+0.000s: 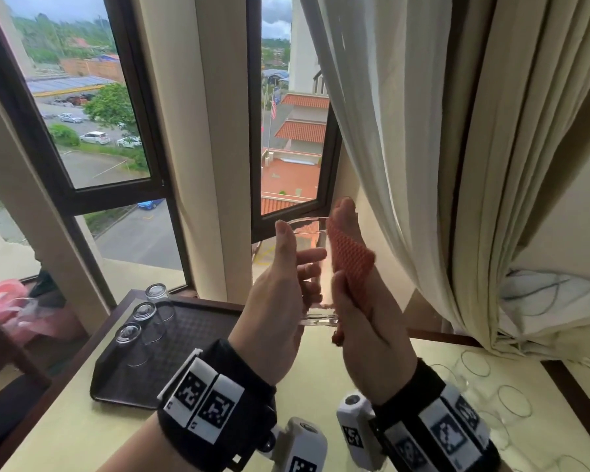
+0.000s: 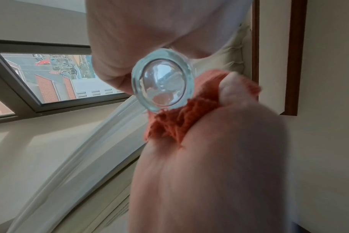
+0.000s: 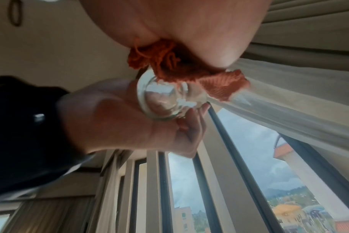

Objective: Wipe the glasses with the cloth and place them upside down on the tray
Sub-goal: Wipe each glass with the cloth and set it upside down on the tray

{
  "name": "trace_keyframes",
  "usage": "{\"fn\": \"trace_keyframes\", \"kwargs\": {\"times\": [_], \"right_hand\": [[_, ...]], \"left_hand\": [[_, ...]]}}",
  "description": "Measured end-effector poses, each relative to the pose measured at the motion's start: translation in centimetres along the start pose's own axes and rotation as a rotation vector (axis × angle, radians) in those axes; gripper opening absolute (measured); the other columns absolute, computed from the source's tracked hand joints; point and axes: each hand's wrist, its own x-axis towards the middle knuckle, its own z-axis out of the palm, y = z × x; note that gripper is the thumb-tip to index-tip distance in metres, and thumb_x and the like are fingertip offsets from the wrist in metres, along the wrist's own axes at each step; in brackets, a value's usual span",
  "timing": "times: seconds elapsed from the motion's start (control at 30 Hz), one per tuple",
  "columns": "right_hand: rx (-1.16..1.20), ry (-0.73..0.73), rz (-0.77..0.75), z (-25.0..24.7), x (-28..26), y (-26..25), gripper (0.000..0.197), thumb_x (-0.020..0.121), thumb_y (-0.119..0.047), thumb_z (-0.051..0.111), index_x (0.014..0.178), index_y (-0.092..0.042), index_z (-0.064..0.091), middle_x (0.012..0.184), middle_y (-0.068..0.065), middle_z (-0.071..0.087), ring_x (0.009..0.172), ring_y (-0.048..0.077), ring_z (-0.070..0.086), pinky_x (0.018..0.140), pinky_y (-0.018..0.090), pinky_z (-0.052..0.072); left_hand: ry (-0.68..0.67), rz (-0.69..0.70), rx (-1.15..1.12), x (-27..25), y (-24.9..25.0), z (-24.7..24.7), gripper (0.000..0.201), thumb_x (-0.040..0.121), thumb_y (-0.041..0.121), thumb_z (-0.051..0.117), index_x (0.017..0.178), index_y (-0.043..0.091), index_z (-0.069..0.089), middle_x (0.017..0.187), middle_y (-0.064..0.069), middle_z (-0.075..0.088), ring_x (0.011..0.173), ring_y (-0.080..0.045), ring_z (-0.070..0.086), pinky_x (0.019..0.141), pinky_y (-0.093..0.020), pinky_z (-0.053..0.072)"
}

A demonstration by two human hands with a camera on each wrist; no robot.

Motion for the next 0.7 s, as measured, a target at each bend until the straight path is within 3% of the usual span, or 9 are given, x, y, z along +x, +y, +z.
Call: {"fn": "trace_keyframes", "kwargs": {"times": [0.07, 0.13, 0.23, 0.3, 0.4, 0.47, 0.53, 0.6, 0.7], "right_hand": [[-0.120, -0.095, -0.151, 0.5, -1.0, -0.4, 0.063, 0.105, -0.027, 0.043, 0.163, -0.042, 0.025, 0.172, -0.007, 0.028, 0.147, 0.046, 0.041, 0.105, 0.076, 0.044], [-0.161, -0.161, -0.254, 0.9, -2.4, 0.0, 0.063, 0.105, -0.018, 0.043, 0.166, -0.020, 0.027, 0.176, -0.007, 0.016, 0.155, 0.048, 0.029, 0.110, 0.079, 0.036], [-0.173, -0.147, -0.221, 1.0, -4.7, 2.2, 0.063, 0.103, -0.020, 0.043, 0.165, -0.017, 0.030, 0.174, 0.004, 0.025, 0.148, 0.044, 0.041, 0.118, 0.062, 0.039], [-0.056, -0.093, -0.016, 1.3, -5.0, 2.7, 0.060, 0.102, -0.028, 0.047, 0.161, -0.030, 0.037, 0.143, 0.013, 0.059, 0.102, 0.034, 0.058, 0.089, 0.040, 0.053], [0.119, 0.028, 0.216, 1.3, -3.1, 2.0, 0.058, 0.100, -0.038, 0.050, 0.153, -0.015, 0.050, 0.088, -0.014, 0.063, 0.068, 0.019, 0.052, 0.063, 0.019, 0.046], [0.115, 0.062, 0.160, 1.2, -1.5, 0.8, 0.060, 0.100, -0.046, 0.050, 0.155, -0.023, 0.048, 0.104, -0.016, 0.064, 0.089, 0.020, 0.052, 0.078, 0.023, 0.048], [0.071, 0.005, 0.026, 1.4, -0.9, -0.4, 0.059, 0.103, -0.041, 0.046, 0.160, -0.039, 0.035, 0.152, -0.005, 0.054, 0.117, 0.031, 0.054, 0.099, 0.047, 0.052], [-0.044, -0.077, -0.098, 1.8, -1.8, -0.8, 0.063, 0.107, -0.025, 0.045, 0.166, -0.029, 0.026, 0.172, 0.001, 0.030, 0.143, 0.049, 0.042, 0.115, 0.072, 0.036], [-0.149, -0.156, -0.225, 2.1, -4.0, 0.1, 0.060, 0.107, -0.011, 0.048, 0.163, -0.004, 0.027, 0.176, 0.003, 0.016, 0.163, 0.031, 0.011, 0.131, 0.053, 0.017]], "left_hand": [[-0.001, -0.002, -0.012, 0.1, 0.2, -0.3, 0.086, 0.094, 0.086, 0.043, 0.118, 0.011, 0.078, 0.118, -0.022, 0.075, 0.105, -0.043, 0.071, 0.100, -0.054, 0.053], [-0.001, -0.032, -0.004, 0.2, 0.6, -1.0, 0.084, 0.094, 0.083, 0.039, 0.122, 0.013, 0.076, 0.123, -0.021, 0.077, 0.117, -0.041, 0.073, 0.104, -0.056, 0.055], [0.038, -0.027, 0.043, 0.4, 1.3, -1.6, 0.082, 0.096, 0.080, 0.035, 0.122, 0.012, 0.074, 0.115, -0.017, 0.078, 0.107, -0.035, 0.076, 0.085, -0.045, 0.062], [0.038, -0.009, 0.055, 0.2, 1.3, -1.5, 0.080, 0.096, 0.077, 0.034, 0.117, 0.010, 0.074, 0.092, -0.011, 0.073, 0.078, -0.022, 0.074, 0.068, -0.034, 0.060], [0.012, 0.001, 0.039, -0.1, 0.6, -1.0, 0.080, 0.099, 0.074, 0.033, 0.113, 0.006, 0.071, 0.073, -0.003, 0.070, 0.060, -0.015, 0.068, 0.055, -0.028, 0.057], [0.015, 0.019, 0.025, -0.3, 0.3, -0.7, 0.086, 0.099, 0.077, 0.033, 0.118, 0.002, 0.071, 0.087, -0.013, 0.073, 0.072, -0.023, 0.070, 0.066, -0.033, 0.059], [0.012, 0.029, 0.020, -0.4, 0.2, -0.5, 0.091, 0.096, 0.084, 0.038, 0.123, 0.003, 0.072, 0.109, -0.023, 0.074, 0.092, -0.036, 0.069, 0.086, -0.046, 0.058], [-0.017, 0.030, -0.001, -0.3, 0.4, -0.9, 0.091, 0.089, 0.090, 0.045, 0.123, 0.011, 0.075, 0.122, -0.018, 0.077, 0.112, -0.036, 0.072, 0.103, -0.051, 0.054], [0.062, -0.017, 0.073, 0.2, 1.4, -1.7, 0.103, 0.066, 0.105, 0.049, 0.106, 0.017, 0.083, 0.117, -0.015, 0.078, 0.112, -0.035, 0.075, 0.108, -0.057, 0.055]]}}
